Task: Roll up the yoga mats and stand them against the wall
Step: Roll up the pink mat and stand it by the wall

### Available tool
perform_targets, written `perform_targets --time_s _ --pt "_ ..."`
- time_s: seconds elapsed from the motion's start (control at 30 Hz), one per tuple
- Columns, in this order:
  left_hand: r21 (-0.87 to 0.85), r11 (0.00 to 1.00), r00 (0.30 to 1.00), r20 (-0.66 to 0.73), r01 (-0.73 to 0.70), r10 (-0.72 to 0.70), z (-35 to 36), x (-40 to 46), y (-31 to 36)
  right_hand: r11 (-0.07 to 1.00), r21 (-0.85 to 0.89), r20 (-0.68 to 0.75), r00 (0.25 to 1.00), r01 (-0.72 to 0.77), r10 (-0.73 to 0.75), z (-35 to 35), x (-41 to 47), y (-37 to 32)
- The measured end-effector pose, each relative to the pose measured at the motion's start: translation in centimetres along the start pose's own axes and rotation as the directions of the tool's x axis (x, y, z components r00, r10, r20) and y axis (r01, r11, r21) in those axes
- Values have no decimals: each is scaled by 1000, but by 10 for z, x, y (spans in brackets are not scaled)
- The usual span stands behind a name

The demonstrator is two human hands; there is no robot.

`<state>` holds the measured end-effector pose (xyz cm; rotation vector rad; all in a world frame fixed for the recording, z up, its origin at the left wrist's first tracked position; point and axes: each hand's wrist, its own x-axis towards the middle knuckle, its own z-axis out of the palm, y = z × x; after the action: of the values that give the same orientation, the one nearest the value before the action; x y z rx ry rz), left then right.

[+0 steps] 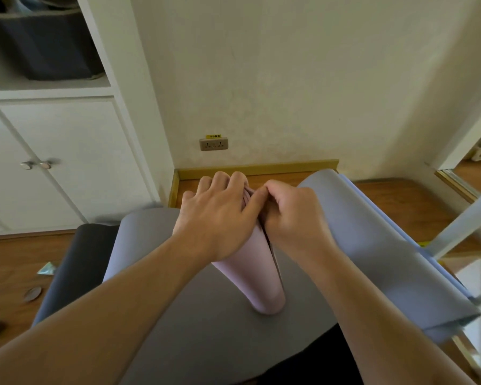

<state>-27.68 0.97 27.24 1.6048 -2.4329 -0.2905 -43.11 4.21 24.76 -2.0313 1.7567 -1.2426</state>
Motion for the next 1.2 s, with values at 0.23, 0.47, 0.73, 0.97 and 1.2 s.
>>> perform_targets --time_s 0.23,0.47,0.73,0.97,1.2 --pt "-201 969 988 -19 146 -152 -13 -1 -10 998 -48 283 959 27 -12 -5 -19 -25" --pt "-408 887 963 -57 219 -264 -13 17 7 949 -281 133 974 -139 183 30 -28 -41" --pt "-789 603 991 130 117 -22 -24 25 -29 973 -109 127 968 -202 215 -3 -13 -17" --pt "-846 532 942 145 -40 302 -31 9 -50 959 241 61 988 -150 140 -23 -11 7" --pt "-688 653 916 -42 -317 400 -18 26 -13 894 423 116 988 -145 105 -57 -3 36"
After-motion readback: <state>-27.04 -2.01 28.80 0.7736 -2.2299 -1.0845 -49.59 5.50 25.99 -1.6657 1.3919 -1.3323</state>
